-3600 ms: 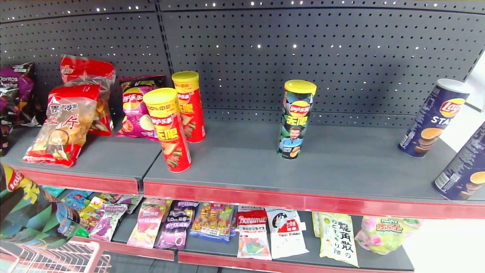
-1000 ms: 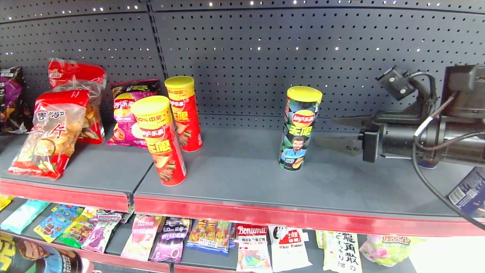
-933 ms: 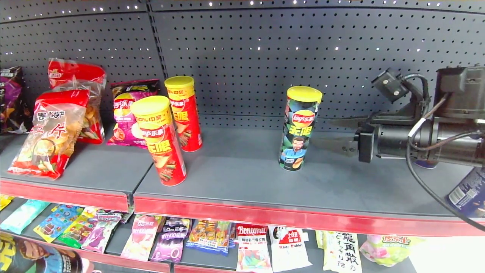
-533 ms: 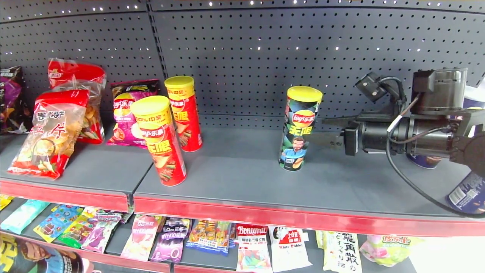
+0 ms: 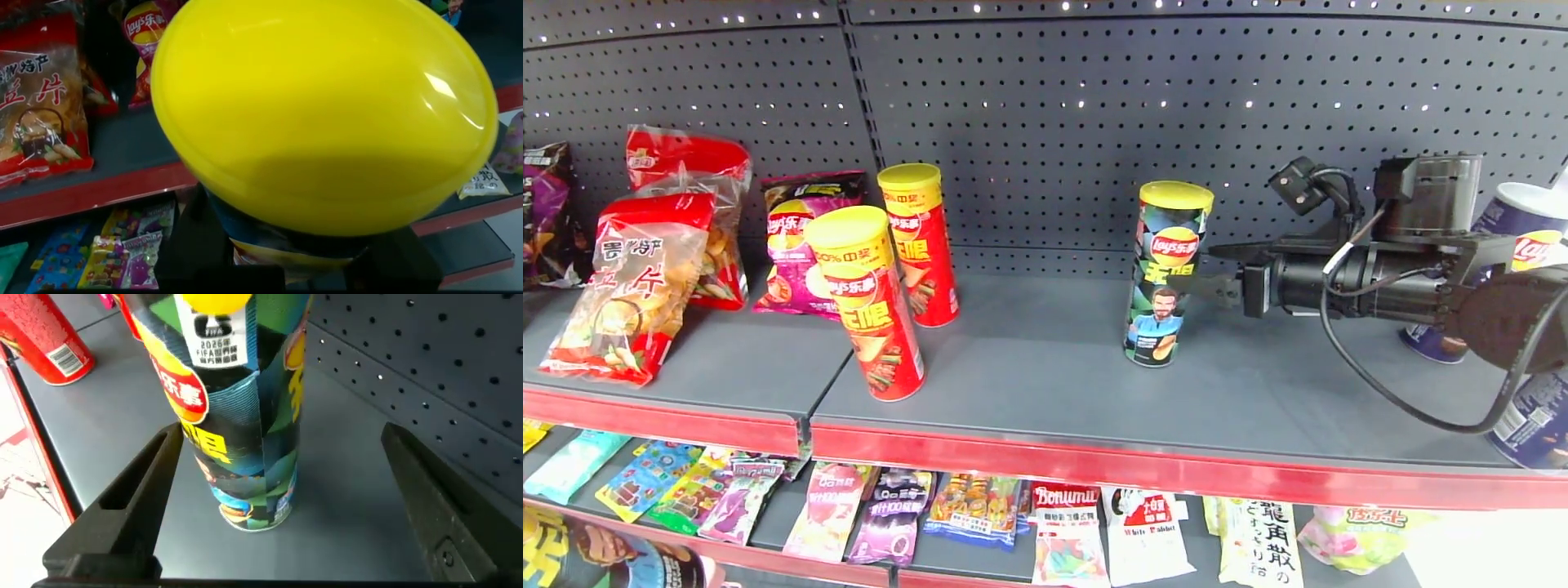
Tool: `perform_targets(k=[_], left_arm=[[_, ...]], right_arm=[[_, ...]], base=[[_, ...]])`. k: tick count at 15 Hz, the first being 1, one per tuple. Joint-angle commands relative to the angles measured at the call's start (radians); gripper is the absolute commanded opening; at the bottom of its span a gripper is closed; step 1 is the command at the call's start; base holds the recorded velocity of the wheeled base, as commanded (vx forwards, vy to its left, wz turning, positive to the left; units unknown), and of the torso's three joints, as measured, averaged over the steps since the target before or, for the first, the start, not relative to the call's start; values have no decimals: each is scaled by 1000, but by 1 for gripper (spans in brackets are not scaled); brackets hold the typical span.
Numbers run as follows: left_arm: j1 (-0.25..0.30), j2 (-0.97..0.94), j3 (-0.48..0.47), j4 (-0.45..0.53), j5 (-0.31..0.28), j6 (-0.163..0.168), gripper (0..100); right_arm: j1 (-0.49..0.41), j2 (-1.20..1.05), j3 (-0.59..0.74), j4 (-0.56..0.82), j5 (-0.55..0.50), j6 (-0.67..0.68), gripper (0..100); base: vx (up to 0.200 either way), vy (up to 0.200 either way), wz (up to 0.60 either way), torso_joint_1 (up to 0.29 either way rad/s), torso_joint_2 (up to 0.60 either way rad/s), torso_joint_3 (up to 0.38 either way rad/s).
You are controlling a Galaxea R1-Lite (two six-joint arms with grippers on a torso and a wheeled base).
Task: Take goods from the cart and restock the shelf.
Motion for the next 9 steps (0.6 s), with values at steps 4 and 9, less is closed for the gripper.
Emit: perform_targets(k=[4,9], left_arm=[[1,6,3,2,0,0,0],[1,1,20,2,2,2,0]], right_arm=[[19,29,-50,0,5,4,100],[79,9,-25,0,4,4,100]], base=[[0,0,0,0,0,0],[0,0,0,0,0,0]])
